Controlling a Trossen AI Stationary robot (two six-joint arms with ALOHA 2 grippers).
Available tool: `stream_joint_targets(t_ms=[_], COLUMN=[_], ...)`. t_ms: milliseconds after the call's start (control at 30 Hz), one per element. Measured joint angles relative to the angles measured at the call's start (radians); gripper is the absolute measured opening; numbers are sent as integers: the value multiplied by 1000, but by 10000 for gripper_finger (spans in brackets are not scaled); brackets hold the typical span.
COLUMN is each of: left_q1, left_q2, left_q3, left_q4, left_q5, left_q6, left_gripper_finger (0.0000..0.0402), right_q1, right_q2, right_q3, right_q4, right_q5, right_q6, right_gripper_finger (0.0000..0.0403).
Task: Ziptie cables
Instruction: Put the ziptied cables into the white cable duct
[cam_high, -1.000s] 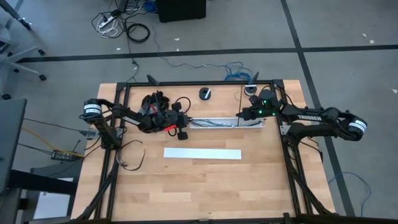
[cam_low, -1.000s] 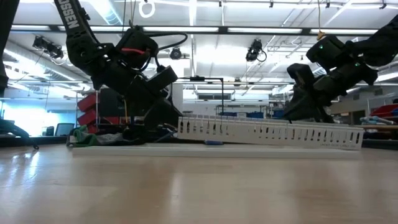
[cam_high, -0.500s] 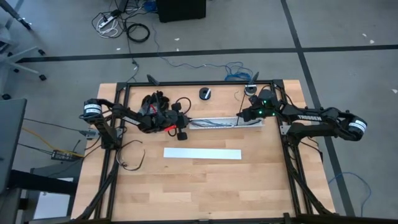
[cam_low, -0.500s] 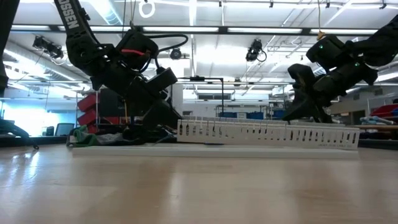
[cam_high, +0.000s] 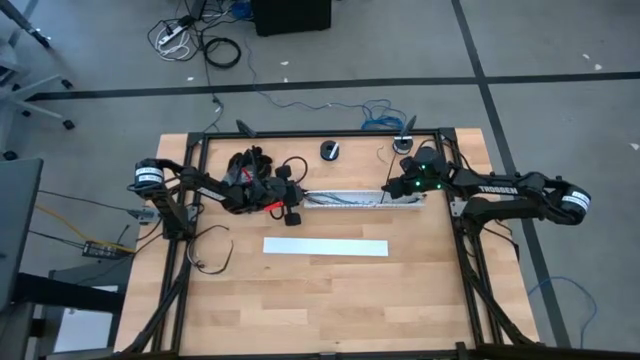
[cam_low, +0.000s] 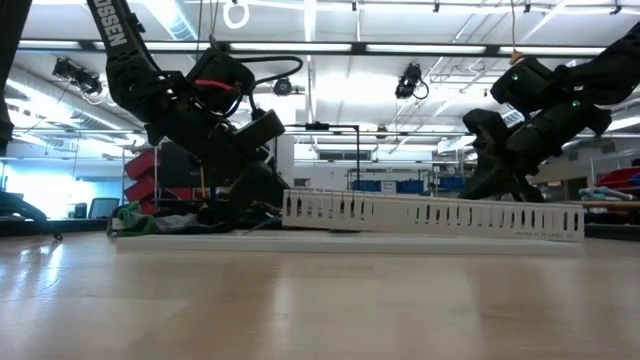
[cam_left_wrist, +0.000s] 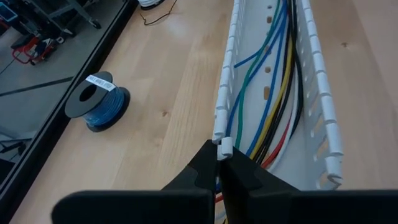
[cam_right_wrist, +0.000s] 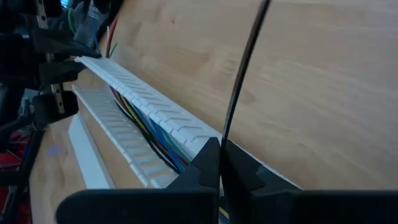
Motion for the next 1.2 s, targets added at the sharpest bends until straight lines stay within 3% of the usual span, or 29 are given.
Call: stream_joint_targets(t_ms=[100, 300, 467, 833, 1200], left_q1=[0, 0, 0, -7, -13], left_q2=[0, 0, 0, 0, 0], left_q3=[0, -1, -1, -1, -1], left_q4=[-5, -6, 3, 1, 1], left_q5=[0, -1, -5, 3, 4], left_q6=[0, 1, 7, 11, 14], left_gripper_finger=[0, 0, 0, 0, 0], right_q1=[14, 56, 85, 117, 113], right_q2=[0, 1, 4, 93, 101], right_q3=[5, 148, 243, 258, 257], right_q4=[-15, -298, -385, -378, -319], right_q5=[11, 134, 164, 236, 255], right_q6=[11, -28, -38, -21, -28], right_gripper_finger=[0, 0, 0, 0, 0])
